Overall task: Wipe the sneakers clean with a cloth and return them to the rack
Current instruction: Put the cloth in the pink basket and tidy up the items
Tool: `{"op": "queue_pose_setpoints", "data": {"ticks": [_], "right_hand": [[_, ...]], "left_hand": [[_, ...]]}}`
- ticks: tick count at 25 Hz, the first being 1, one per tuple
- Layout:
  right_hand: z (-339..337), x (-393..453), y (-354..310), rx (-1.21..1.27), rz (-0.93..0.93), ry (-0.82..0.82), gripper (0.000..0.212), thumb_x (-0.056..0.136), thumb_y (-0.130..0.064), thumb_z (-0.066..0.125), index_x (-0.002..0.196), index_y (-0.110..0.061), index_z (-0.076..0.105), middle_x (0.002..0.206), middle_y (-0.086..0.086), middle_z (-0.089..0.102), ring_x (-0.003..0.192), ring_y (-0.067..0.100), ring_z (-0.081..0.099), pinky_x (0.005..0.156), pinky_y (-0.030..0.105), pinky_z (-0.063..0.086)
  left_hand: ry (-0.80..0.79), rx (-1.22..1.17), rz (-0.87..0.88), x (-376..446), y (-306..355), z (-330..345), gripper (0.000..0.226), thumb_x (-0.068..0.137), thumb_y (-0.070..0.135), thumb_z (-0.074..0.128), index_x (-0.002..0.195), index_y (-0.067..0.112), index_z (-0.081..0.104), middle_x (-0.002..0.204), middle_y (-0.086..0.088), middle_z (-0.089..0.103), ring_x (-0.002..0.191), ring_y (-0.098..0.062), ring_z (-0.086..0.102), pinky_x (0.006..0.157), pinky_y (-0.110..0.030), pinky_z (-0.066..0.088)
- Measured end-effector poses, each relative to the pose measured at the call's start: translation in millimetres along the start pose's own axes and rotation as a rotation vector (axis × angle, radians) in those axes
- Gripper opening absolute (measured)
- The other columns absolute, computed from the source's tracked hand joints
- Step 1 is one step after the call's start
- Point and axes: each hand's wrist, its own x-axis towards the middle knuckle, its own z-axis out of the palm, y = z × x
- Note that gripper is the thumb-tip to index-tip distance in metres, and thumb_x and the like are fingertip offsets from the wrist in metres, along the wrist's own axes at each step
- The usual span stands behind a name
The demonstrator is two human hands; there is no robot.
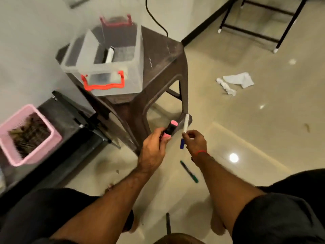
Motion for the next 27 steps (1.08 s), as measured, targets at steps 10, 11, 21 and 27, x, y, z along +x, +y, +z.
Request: {"op": "queue_pose_setpoints", "data": {"ticks": [10, 11, 21, 27], "right_hand": [[-20.4, -37.3, -233.0, 0.193, -0.678, -0.005, 0.043, 0.091, -0.009, 0.07, 0.126, -0.025, 0.049, 0.08, 0.003, 0.062, 0.068, 0.014, 0.063, 0.067, 0.027, 0.054], [-16.4, -40.3, -253.2, 0.18, -0.738, -0.017, 0.044, 0.091, -0.01, 0.07, 0.127, -0.025, 0.049, 0.08, 0.006, 0.062, 0.069, 0.017, 0.063, 0.068, 0.028, 0.055], [35.6, -27.2, -346.8, -0.424, -0.866, -0.151, 0.029, 0.092, -0.019, 0.068, 0.119, -0.022, 0.058, 0.078, 0.005, 0.065, 0.073, 0.018, 0.065, 0.069, 0.029, 0.058], [42.2, -15.0, -353.5, -0.518, -0.868, -0.191, 0.018, 0.089, -0.024, 0.069, 0.103, -0.027, 0.058, 0.078, 0.0, 0.063, 0.075, 0.018, 0.063, 0.075, 0.034, 0.058]], "left_hand": [[0.506, 0.087, 0.162, 88.3, 135.3, -197.8, 0.033, 0.089, 0.049, 0.07, 0.116, 0.032, 0.062, 0.098, 0.012, 0.069, 0.094, -0.014, 0.067, 0.082, -0.039, 0.058], [0.526, 0.176, 0.077, 104.3, 137.2, -217.7, 0.04, 0.088, 0.052, 0.069, 0.122, 0.035, 0.059, 0.098, 0.01, 0.071, 0.098, -0.019, 0.067, 0.085, -0.044, 0.057], [-0.054, 0.65, -0.201, 201.9, 132.8, -243.8, 0.035, 0.089, 0.04, 0.075, 0.12, 0.028, 0.066, 0.101, 0.006, 0.06, 0.123, -0.024, 0.054, 0.116, -0.058, 0.017], [-0.15, 0.892, -0.235, 211.5, 117.6, -219.4, 0.03, 0.093, 0.045, 0.068, 0.113, 0.022, 0.064, 0.103, 0.0, 0.065, 0.124, -0.025, 0.058, 0.119, -0.068, 0.002]]}}
